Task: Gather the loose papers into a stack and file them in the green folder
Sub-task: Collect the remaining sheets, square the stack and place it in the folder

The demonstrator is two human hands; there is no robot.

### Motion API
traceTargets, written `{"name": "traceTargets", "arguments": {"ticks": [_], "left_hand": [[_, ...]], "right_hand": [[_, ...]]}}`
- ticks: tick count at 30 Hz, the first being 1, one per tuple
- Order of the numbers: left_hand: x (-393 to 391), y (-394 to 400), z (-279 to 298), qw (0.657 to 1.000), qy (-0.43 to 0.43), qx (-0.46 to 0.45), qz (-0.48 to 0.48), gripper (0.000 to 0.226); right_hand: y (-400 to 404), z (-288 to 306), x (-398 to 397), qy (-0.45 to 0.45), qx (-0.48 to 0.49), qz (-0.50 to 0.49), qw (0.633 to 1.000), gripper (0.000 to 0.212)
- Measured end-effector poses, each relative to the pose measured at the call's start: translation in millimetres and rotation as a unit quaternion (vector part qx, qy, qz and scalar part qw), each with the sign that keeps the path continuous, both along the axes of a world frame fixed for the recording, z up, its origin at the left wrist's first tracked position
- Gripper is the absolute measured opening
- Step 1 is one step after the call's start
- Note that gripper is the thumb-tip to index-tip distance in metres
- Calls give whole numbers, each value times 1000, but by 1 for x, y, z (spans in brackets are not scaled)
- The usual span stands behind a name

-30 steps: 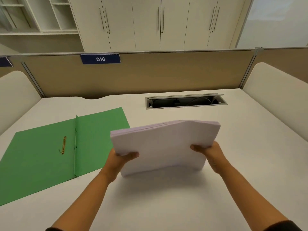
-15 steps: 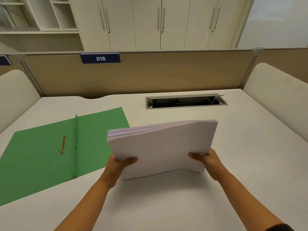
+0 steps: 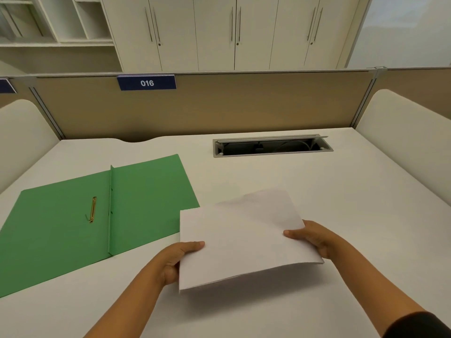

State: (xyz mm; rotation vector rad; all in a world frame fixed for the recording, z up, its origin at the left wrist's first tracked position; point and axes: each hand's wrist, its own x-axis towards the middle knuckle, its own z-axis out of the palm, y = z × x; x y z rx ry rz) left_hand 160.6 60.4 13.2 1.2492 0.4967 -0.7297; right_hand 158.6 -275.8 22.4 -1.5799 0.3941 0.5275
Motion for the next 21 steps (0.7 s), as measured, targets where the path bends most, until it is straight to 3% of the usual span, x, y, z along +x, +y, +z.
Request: {"name": "traceTargets", "arguments": {"ticks": [4,7,10,12,14,16,18,21], "left_hand": [[-2,0,1,998,-55,-19,-20,19],[-4,-7,1,997,-77,-10,17,16],[-7,-15,-3,993,-84,-16,80,19],[-10,-22,-8,988,-93,-7,120,25],[-16,-33,-10,983,-105,-3,154,26],[-23,-49,-12,978,-109,-10,176,21],[-32,-64,-12,974,-108,-17,197,19],[-39,-74,-14,969,-117,-17,218,24]], "right_hand": [[-8,2,1,55,21,-6,998,51],[-12,3,1,84,95,-107,986,48],[-3,-8,-5,60,302,-239,921,71],[17,-15,-11,44,366,-267,890,77],[48,-18,-17,40,377,-275,883,80],[83,-18,-21,35,354,-267,896,61],[110,-16,-25,33,300,-260,917,40],[118,-24,-27,21,201,-269,942,36]]}}
